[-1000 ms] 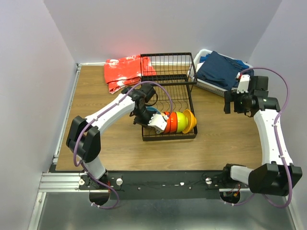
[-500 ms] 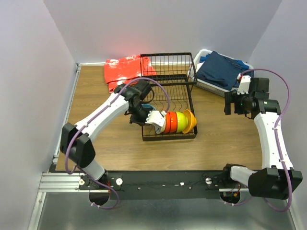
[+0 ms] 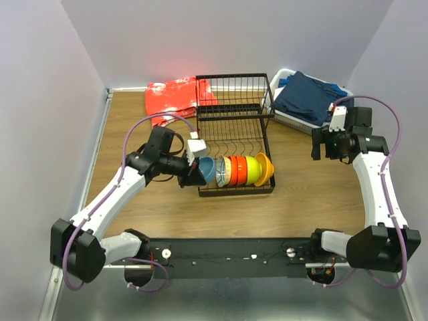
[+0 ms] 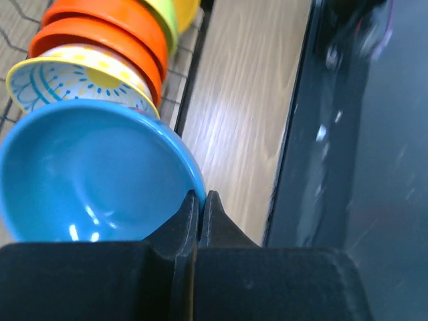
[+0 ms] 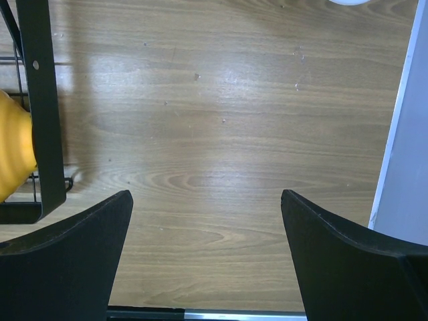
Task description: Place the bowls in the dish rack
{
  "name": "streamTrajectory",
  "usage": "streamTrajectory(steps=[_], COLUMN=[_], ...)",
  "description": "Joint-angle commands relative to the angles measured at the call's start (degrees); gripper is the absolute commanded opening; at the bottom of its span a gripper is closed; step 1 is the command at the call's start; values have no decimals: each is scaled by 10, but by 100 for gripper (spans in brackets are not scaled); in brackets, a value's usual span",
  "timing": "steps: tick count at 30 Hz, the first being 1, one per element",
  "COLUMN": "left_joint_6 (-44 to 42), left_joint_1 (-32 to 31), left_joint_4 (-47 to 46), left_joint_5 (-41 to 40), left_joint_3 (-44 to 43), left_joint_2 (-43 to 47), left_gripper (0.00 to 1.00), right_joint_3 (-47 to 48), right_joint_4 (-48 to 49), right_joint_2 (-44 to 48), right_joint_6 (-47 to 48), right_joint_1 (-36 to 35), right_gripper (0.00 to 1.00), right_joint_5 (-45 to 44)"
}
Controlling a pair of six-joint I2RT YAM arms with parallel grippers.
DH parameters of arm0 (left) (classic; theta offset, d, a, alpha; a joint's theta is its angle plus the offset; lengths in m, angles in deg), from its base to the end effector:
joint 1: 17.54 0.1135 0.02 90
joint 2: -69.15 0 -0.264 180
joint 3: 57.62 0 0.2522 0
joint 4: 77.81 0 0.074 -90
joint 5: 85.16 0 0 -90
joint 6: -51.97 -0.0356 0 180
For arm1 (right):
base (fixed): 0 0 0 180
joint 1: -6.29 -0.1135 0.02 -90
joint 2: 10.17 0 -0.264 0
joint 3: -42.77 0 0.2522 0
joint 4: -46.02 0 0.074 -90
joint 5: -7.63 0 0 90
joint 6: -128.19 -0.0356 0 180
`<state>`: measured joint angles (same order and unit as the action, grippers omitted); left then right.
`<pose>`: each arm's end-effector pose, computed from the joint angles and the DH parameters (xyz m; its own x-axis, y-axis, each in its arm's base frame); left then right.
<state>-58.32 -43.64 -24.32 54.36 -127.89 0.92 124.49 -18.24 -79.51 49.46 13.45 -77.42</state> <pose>0.1988 -0.1275 0.2917 -0.4121 0.4526 -0.7908 0.9107 0.2319 -0.3418 0.2393 -0.0270 0.3285 -0.7795 -0.0983 -0.6187 -0.0826 0.9951 -0.0541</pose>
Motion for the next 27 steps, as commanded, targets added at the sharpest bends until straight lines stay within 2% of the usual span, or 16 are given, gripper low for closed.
streamTrajectory(steps=[1,2,3,4,5,7,10,13,14,16,17,19,27], left_joint_6=[390,437,496,591,647,753,809,908,939,1022,1052,1098,1127], left_joint_1=[47,55,62,77,83,98,107,116,120,120,121,121,122], left_joint_4=[-384,-493,-550,-602,-706,-801,-879,-995,-1077,-1161,-1244,-1303,-1361], left_joint_5=[89,89,87,84,78,76,72,77,77,68,64,52,30], left_joint_3=[104,140,160,178,211,237,247,263,275,287,297,303,314], left_joint_2=[56,56,52,48,42,12,-32,-92,-110,-160,-175,-209,-279], left_gripper=[0,0,0,0,0,0,0,0,0,0,0,0,0], right_joint_3=[7,6,6,8,8,14,22,25,27,30,31,31,45], right_joint_4=[-13,-14,-16,-20,-21,-22,-27,-30,-31,-35,-36,-39,-46], right_joint_2=[-2,-4,-4,-5,-10,-18,-33,-47,-49,-57,-60,-64,-109], right_joint_6=[9,12,12,14,15,15,21,26,28,30,34,37,43], right_joint_1=[4,4,4,4,4,4,4,4,4,4,4,5,4], right_gripper=[100,100,100,100,100,100,100,100,100,100,100,100,100], right_joint_5=[-8,-9,-10,-11,-12,-13,-17,-22,-24,-27,-28,-35,-41])
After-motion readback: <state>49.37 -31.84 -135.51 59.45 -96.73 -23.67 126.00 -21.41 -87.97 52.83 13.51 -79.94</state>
